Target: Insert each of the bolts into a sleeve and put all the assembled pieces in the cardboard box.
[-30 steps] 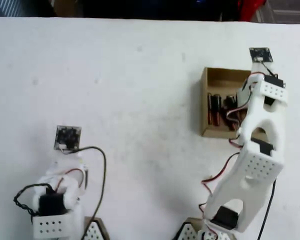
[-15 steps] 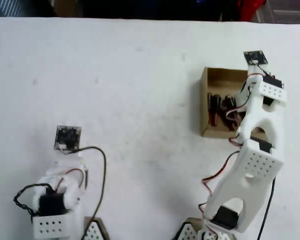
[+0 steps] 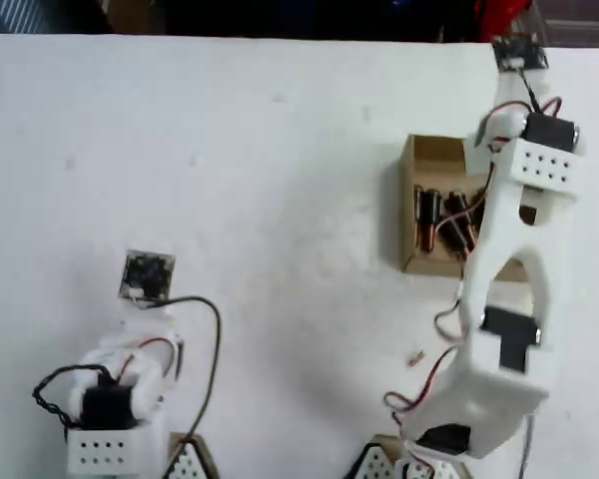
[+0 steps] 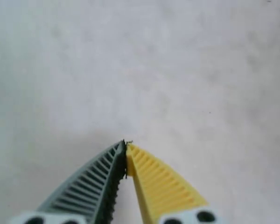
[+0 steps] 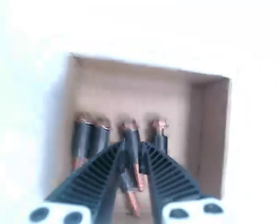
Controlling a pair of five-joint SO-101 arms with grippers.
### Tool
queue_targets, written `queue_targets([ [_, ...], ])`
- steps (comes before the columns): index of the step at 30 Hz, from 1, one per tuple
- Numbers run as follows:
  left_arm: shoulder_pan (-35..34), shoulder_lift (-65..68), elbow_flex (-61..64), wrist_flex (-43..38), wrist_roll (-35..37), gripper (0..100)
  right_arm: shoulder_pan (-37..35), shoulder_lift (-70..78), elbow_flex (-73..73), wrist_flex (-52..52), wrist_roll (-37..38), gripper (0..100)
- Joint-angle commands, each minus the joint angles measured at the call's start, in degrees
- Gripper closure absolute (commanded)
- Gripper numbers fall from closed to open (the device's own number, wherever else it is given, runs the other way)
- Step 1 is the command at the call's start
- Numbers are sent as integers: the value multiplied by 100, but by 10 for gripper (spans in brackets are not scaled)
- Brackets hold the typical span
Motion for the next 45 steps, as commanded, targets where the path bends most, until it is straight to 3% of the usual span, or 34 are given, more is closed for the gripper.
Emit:
queue_targets([
  [1,233,-40,-9,53,-9,980,-426,-1147,-193,321,-255,981],
  [11,198,-40,-9,53,-9,980,-1727,-4092,-158,1789,-273,981],
  [24,198,-40,-9,53,-9,980,-1736,-6501,-70,2756,-273,981],
  [45,189,-40,-9,53,-9,980,-1727,-10615,3604,2580,-264,981],
])
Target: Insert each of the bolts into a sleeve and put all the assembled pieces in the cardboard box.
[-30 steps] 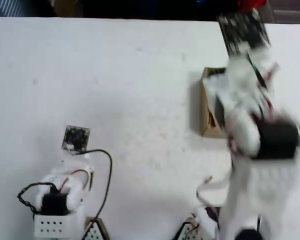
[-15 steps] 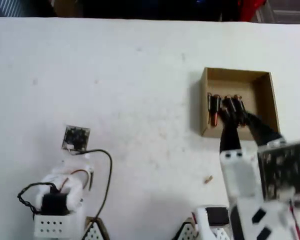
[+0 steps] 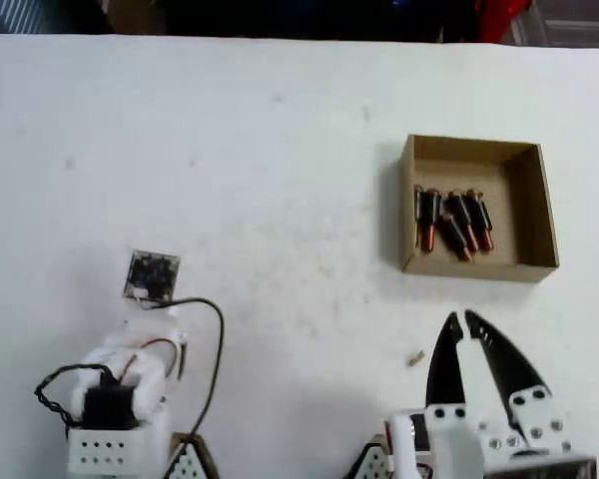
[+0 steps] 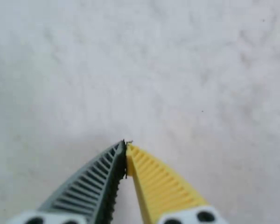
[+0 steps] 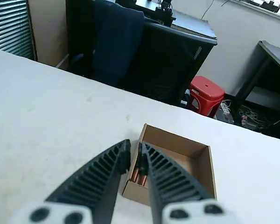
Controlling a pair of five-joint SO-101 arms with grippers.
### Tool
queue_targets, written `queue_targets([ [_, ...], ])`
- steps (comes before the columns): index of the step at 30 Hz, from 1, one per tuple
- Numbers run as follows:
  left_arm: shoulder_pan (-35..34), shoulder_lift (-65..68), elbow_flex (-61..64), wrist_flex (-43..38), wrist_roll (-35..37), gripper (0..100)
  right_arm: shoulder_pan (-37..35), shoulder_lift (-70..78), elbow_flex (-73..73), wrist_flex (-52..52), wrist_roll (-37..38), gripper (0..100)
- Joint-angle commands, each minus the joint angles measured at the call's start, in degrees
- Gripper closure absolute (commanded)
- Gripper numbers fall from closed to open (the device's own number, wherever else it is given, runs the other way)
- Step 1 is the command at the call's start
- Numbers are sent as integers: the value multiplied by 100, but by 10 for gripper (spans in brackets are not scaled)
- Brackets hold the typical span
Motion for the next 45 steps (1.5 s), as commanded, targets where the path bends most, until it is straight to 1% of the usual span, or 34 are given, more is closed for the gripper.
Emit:
queue_targets([
  [1,40,-40,-9,53,-18,980,-57,-374,299,66,-53,981],
  [8,40,-40,-9,53,-18,980,-57,-1024,809,66,-44,981],
  [15,40,-40,-9,53,-18,980,-57,-1077,1213,-31,-53,981],
  [18,40,-40,-9,53,-18,980,-66,-1077,1556,-391,-53,981],
  [21,40,-40,-9,53,-18,980,-66,-1077,2119,-971,-53,981],
  [27,40,-40,-9,53,-18,980,-57,-1077,3631,-2053,-53,981],
  [33,40,-40,-9,53,-18,980,-57,-1077,5064,-2923,-53,981],
  [39,40,-40,-9,53,-18,980,-57,-1077,5960,-3407,-53,981],
  [45,40,-40,-9,53,-18,980,-57,-1077,6734,-3486,-62,981],
])
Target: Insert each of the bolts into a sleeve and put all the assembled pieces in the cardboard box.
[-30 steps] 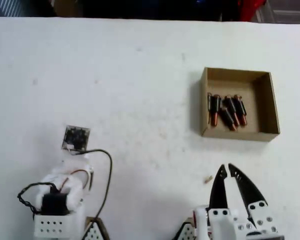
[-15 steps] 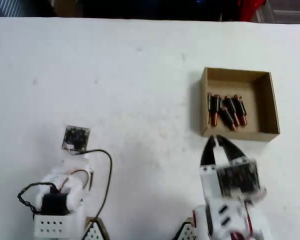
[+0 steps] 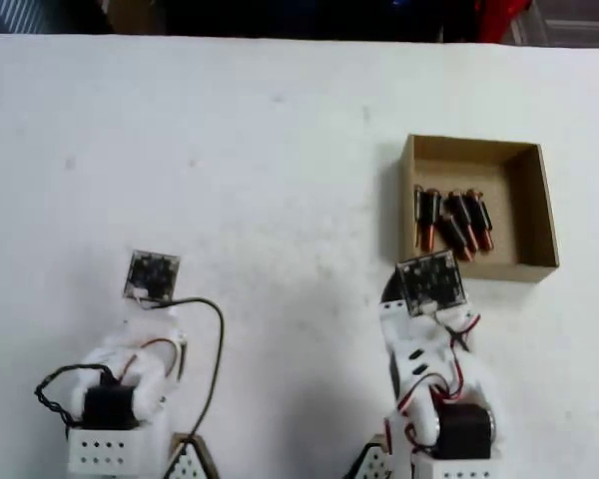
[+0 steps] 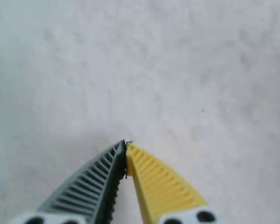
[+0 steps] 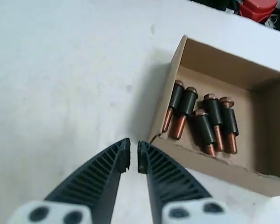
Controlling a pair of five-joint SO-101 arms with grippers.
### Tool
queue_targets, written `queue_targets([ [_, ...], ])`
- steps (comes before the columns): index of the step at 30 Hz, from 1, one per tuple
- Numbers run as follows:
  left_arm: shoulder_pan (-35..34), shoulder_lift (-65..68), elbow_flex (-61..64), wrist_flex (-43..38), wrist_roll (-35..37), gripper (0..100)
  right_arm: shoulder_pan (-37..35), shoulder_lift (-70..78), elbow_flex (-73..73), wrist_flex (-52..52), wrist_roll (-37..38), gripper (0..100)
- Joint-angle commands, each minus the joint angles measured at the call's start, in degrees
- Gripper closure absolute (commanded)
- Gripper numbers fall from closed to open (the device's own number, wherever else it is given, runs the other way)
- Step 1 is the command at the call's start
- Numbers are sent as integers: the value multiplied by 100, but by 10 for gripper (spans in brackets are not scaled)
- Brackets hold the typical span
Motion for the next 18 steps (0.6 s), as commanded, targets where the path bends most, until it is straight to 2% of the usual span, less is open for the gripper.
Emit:
queue_targets([
  [1,40,-40,-9,53,-18,980,-57,-22,255,-110,-62,981],
  [8,40,-40,-9,53,-18,980,-48,-22,1029,-101,-70,981],
  [13,31,-40,-9,53,-18,980,-48,-31,1389,-110,-826,981],
  [18,-145,-40,-9,53,-18,980,-48,-31,1530,-75,-862,981],
])
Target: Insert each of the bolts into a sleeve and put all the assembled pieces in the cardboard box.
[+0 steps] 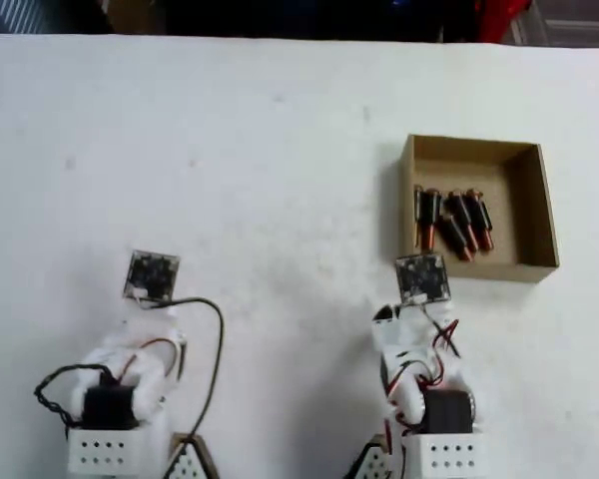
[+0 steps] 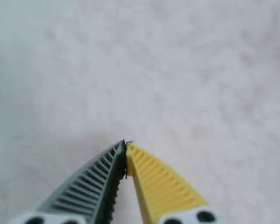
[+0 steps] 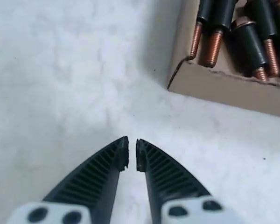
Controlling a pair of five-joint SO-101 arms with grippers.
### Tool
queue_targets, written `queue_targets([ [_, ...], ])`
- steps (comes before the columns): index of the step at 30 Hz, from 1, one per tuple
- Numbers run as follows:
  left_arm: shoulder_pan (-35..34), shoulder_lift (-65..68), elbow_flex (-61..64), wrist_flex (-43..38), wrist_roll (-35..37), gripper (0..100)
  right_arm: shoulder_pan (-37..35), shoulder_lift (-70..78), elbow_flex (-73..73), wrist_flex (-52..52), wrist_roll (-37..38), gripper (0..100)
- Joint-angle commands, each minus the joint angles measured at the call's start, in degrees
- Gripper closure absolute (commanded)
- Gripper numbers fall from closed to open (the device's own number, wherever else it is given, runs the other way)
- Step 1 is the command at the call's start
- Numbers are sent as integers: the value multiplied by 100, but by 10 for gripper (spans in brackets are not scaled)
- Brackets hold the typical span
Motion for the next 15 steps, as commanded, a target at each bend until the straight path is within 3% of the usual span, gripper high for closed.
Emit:
queue_targets([
  [1,-119,-40,-9,53,-18,980,-48,-48,141,-75,-62,981],
  [9,-119,-40,-9,53,-9,980,778,-48,149,189,-62,981],
  [15,-127,-40,-9,53,79,980,673,-48,149,532,-105,981],
])
